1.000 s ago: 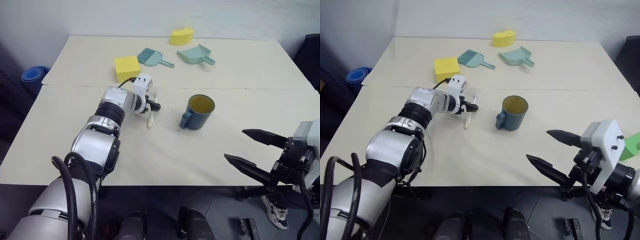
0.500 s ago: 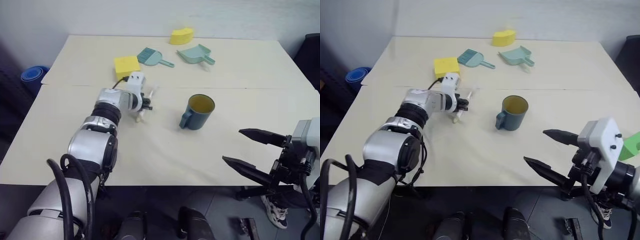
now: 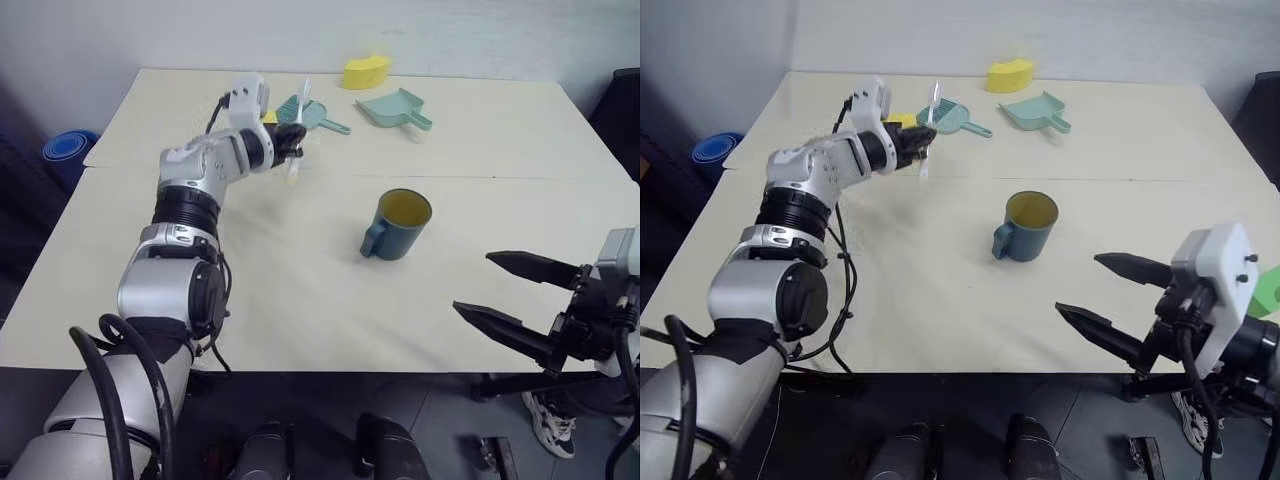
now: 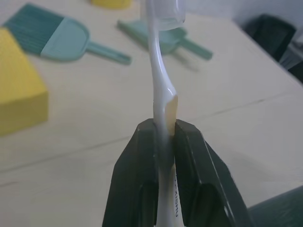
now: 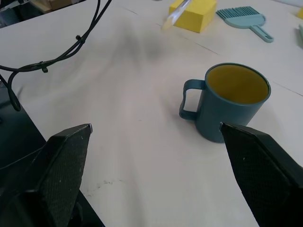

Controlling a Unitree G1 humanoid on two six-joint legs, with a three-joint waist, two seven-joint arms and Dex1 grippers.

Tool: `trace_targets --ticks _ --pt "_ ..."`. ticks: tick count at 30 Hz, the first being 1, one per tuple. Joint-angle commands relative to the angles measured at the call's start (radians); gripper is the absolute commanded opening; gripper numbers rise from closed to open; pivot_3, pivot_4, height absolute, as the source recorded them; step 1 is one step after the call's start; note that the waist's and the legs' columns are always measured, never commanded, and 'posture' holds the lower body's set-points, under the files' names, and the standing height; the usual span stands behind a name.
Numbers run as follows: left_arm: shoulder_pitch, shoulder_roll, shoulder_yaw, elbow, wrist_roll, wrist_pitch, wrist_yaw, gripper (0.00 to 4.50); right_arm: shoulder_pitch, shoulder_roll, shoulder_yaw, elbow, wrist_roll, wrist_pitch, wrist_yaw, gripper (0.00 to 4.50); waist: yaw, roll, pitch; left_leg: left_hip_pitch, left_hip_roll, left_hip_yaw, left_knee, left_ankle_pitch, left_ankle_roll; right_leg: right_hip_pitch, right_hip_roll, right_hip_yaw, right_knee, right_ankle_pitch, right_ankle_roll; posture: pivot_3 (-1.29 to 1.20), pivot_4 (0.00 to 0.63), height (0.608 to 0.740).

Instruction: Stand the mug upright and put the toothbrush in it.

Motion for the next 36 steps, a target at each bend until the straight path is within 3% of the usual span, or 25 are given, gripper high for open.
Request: trace_targets --ticks 1,7,10,18,23,28,32,36 --pt "-0.027 -0.065 0.032 -0.166 -0.117 -0.030 -0.100 0.48 -0.002 -0.005 -0.046 -0.002 -0.005 -0.016 -0.013 4.50 0.004 0.000 0.000 0.000 0.000 0.000 0.000 0.000 0.000 0.000 0.000 0.000 0.000 0.000 0.000 0.00 0.150 0.740" --pt "0.060 -0.243 -0.028 -0.269 -0.139 -0.103 -0.111 0.48 0.001 0.000 -0.058 -0.005 0.011 -0.016 -0.041 4.50 0.021 0.000 0.000 0.001 0.000 0.000 0.001 0.000 0.000 0.002 0.000 0.000 -0.002 0.000 0.000 0.00 0.150 0.740" --pt "0.130 -0.314 -0.102 -0.297 -0.080 -0.205 -0.100 0.48 0.010 0.004 -0.072 -0.016 0.033 -0.015 -0.064 4.50 0.022 0.000 0.000 0.000 0.000 0.001 0.001 0.000 0.000 0.002 0.000 0.000 -0.005 0.000 0.000 0.00 0.150 0.740" --pt "0.233 -0.377 -0.186 -0.263 -0.007 -0.384 -0.094 0.48 0.035 -0.009 -0.119 -0.026 0.083 -0.013 -0.115 4.50 0.022 0.000 0.000 0.000 0.000 0.001 0.000 0.000 0.001 0.003 0.000 0.000 -0.007 0.000 0.000 0.00 0.150 0.740" --pt "0.268 -0.376 -0.173 -0.330 -0.055 -0.340 -0.111 1.68 0.024 -0.025 -0.111 0.002 0.082 -0.010 -0.120 4.50 0.023 0.001 0.000 0.000 0.000 0.001 0.001 0.000 0.002 0.005 0.000 0.000 -0.009 0.000 0.000 0.00 0.150 0.740" --pt "0.322 -0.302 -0.167 -0.506 -0.109 -0.200 -0.138 3.06 0.003 -0.032 -0.077 0.039 0.047 -0.016 -0.099 4.50 0.023 0.001 0.000 0.000 0.000 0.000 0.001 0.000 0.003 0.005 0.000 0.000 -0.009 0.000 0.000 0.00 0.150 0.740" --pt "0.329 -0.126 -0.117 -0.660 -0.186 -0.051 -0.207 4.13 -0.017 -0.039 -0.046 0.084 0.004 -0.016 -0.053 4.50 0.012 0.001 -0.001 0.001 0.000 0.000 0.001 0.000 0.003 0.005 0.000 0.000 -0.008 0.000 0.000 0.00 0.150 0.740" --pt "0.346 0.185 -0.125 -0.760 -0.276 0.113 -0.487 4.13 -0.001 -0.054 -0.053 0.159 -0.087 -0.006 0.076 4.50 -0.001 0.003 -0.001 0.001 0.001 0.000 0.000 0.000 0.002 0.004 0.001 0.000 -0.007 0.000 0.000 0.00 0.150 0.740"
